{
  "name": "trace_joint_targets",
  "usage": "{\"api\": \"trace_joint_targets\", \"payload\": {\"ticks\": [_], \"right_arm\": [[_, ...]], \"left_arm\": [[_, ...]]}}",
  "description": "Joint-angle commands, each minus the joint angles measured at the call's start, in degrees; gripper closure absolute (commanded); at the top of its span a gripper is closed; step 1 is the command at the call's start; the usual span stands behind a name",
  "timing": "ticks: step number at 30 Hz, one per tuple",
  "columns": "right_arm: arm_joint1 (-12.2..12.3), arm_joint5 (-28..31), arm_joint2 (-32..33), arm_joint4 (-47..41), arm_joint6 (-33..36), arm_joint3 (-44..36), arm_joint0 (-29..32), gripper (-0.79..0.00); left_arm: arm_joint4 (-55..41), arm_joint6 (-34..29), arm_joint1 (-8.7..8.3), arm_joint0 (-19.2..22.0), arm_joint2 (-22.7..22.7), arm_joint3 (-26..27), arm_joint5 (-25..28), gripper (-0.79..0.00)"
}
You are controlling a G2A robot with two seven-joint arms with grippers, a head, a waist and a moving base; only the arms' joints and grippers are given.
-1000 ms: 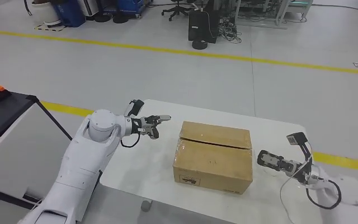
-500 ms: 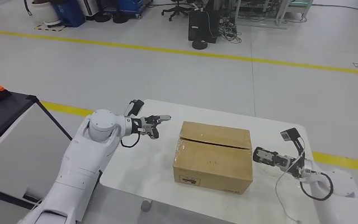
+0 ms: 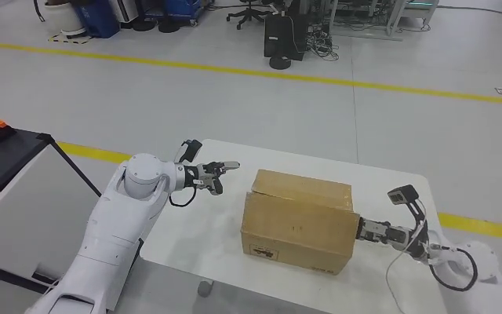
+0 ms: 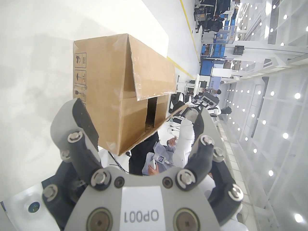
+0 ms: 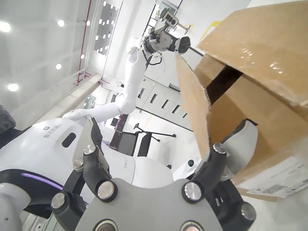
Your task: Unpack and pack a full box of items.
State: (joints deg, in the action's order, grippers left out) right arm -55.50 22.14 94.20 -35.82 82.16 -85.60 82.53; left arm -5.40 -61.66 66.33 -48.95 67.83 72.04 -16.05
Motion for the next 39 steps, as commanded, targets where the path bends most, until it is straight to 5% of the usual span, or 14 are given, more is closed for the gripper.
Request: {"api": "trace_joint_targets", "payload": {"ticks": [1,8,22,30,34,39], "right_arm": [[0.33,-2.58,0.07,-3.53,2.58,-1.22,0.68,-0.785],[1.38,-5.78,0.35,-4.44,5.79,-3.78,2.32,-0.785],[5.10,1.71,-5.74,10.50,-1.70,-12.64,8.49,-0.785],[8.25,2.41,-0.07,-0.96,-2.39,-16.57,11.79,-0.785],[8.89,8.42,7.22,-1.97,-8.42,-14.74,14.04,-0.785],[8.43,23.37,15.83,19.71,-27.11,-11.14,16.76,-0.785]], "left_arm": [[0.00,0.00,0.00,0.00,0.00,0.00,0.00,-0.785],[0.00,0.00,0.00,0.00,0.00,0.00,0.00,-0.785],[0.00,0.00,0.00,0.00,0.00,0.00,0.00,-0.785],[0.00,0.00,0.00,0.00,0.00,0.00,0.00,-0.785],[0.00,0.00,0.00,0.00,0.00,0.00,0.00,-0.785],[0.00,0.00,0.00,0.00,0.00,0.00,0.00,-0.785]]}}
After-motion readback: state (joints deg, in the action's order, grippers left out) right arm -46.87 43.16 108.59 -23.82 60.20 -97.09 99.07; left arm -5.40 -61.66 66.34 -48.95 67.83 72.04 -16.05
